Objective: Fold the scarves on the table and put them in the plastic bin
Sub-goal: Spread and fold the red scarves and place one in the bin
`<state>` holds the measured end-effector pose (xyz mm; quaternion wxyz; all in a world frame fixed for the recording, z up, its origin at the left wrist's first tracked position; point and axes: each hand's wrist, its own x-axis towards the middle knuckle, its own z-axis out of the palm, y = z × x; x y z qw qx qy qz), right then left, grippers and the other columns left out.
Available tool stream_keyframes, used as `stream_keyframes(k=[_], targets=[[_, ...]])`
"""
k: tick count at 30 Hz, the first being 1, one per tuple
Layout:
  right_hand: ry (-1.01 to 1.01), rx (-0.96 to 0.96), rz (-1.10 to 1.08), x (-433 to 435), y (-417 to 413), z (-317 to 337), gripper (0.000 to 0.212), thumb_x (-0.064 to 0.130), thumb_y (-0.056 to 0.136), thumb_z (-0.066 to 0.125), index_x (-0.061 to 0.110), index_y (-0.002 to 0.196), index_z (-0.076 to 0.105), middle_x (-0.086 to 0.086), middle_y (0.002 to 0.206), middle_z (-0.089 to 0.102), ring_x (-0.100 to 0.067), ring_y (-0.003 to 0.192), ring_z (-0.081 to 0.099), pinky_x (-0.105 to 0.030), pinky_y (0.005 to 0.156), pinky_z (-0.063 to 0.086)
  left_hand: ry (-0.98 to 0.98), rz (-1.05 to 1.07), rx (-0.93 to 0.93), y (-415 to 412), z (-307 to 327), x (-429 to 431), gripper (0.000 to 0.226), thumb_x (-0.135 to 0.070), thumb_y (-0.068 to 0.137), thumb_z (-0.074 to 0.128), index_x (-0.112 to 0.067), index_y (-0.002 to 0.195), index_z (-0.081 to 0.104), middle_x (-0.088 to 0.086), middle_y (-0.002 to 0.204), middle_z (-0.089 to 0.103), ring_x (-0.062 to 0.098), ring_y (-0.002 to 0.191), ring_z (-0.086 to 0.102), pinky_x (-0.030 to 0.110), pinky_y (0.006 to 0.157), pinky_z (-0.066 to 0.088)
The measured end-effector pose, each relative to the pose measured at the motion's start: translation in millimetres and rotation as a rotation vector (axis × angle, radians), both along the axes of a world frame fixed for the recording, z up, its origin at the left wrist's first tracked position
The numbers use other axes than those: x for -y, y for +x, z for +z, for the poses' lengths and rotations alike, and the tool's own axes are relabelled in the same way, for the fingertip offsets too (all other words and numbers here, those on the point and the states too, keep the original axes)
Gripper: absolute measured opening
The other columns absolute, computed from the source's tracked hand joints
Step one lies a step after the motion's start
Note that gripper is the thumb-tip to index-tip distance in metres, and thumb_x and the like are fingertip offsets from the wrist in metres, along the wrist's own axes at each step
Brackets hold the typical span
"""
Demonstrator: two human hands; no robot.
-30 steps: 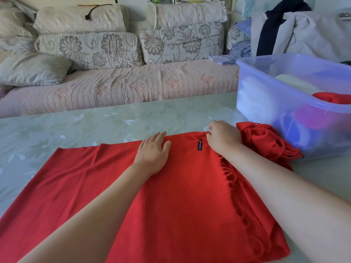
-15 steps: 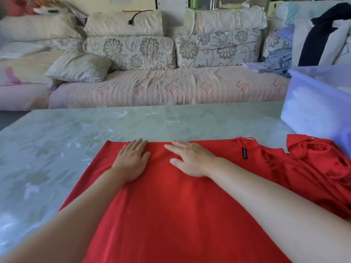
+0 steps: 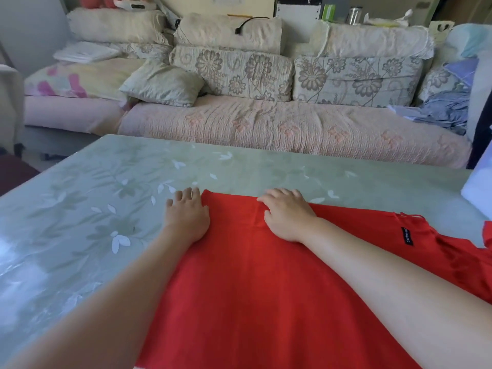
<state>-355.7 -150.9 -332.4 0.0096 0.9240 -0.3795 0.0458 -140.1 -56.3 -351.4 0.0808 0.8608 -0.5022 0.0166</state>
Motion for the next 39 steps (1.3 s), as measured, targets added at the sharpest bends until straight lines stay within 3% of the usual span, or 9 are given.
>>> stream_keyframes(k=[4,8,12,18,21,26,29,35,39], targets=[[0.041,0.020,0.172,-13.8,75.1,8.7,0.052,0.006,0.095,0.039,0.027,0.142,0.049,0.003,0.143,0.046,-0.026,0.125,0.052,-0.039,0.101,0.043,-0.018,0.017,0.109,9.2,22.2,-35.0,0.038,-0.037,0.092,0.046,-0.012,0.119,0.051,0.008,0.124,0.052,0.028,0.118,0.047,0.038,0.094,0.036],[-0.059,-0.071,0.314,-19.3,130.3,7.0,0.051,0.002,0.094,0.041,0.026,0.138,0.053,0.002,0.141,0.050,-0.028,0.114,0.061,-0.042,0.088,0.053,0.203,-0.044,0.106,2.1,36.6,-74.1,0.048,-0.054,0.090,0.043,-0.014,0.112,0.059,0.003,0.112,0.063,0.025,0.107,0.059,0.032,0.076,0.040],[-0.266,-0.227,0.395,-23.5,156.3,3.7,0.037,0.004,0.097,0.042,0.023,0.124,0.060,0.002,0.125,0.059,-0.027,0.105,0.064,-0.032,0.070,0.044,0.284,-0.079,0.082,-4.7,45.1,-102.6,0.045,-0.060,0.089,0.047,-0.018,0.102,0.061,-0.001,0.102,0.064,0.022,0.098,0.061,0.029,0.066,0.033],[-0.264,-0.224,0.356,-15.3,152.7,9.0,0.034,0.001,0.095,0.042,0.014,0.116,0.066,-0.010,0.117,0.055,-0.035,0.098,0.064,-0.038,0.072,0.049,0.277,-0.035,-0.137,-0.6,40.9,-110.9,0.030,-0.040,0.085,0.058,-0.018,0.070,0.045,-0.004,0.073,0.048,0.018,0.070,0.050,0.025,0.049,0.025],[-0.188,-0.076,0.309,-10.9,132.6,21.4,0.026,0.004,0.088,0.051,0.011,0.102,0.072,-0.011,0.111,0.058,-0.036,0.095,0.064,-0.039,0.077,0.053,0.281,-0.057,-0.152,-1.7,40.9,-118.2,0.037,-0.047,0.082,0.061,-0.017,0.067,0.046,-0.003,0.070,0.048,0.018,0.067,0.049,0.025,0.048,0.027],[-0.035,0.206,0.185,-2.6,72.6,45.4,0.025,-0.001,0.077,0.055,0.011,0.089,0.073,-0.010,0.098,0.071,-0.032,0.094,0.064,-0.036,0.080,0.051,0.315,-0.124,-0.233,-12.3,46.6,-125.2,0.016,-0.029,0.088,0.051,-0.015,0.082,0.055,0.001,0.086,0.056,0.023,0.081,0.056,0.027,0.059,0.038],[-0.035,0.245,0.125,2.0,20.8,52.1,0.023,0.002,0.080,0.057,0.014,0.089,0.075,-0.009,0.094,0.074,-0.031,0.092,0.066,-0.038,0.079,0.052,0.282,-0.236,-0.348,-37.0,75.4,-125.3,0.020,-0.035,0.096,0.046,-0.019,0.086,0.052,-0.003,0.086,0.053,0.021,0.085,0.053,0.030,0.071,0.038],[-0.018,0.216,-0.035,11.2,-106.4,57.9,0.031,0.003,0.083,0.056,0.020,0.097,0.079,-0.003,0.099,0.076,-0.027,0.098,0.068,-0.035,0.088,0.053,0.211,-0.514,-0.459,-136.9,114.0,-109.6,0.032,-0.043,0.096,0.054,-0.011,0.093,0.056,0.001,0.089,0.057,0.020,0.082,0.055,0.027,0.062,0.039],[-0.031,0.208,-0.111,16.8,-179.7,51.4,0.033,0.000,0.083,0.057,0.015,0.104,0.079,-0.006,0.110,0.075,-0.028,0.107,0.067,-0.035,0.097,0.050,0.228,-0.649,-0.505,-211.3,114.5,-87.2,0.034,-0.043,0.093,0.058,-0.016,0.074,0.049,0.000,0.078,0.052,0.021,0.077,0.050,0.029,0.060,0.035]])
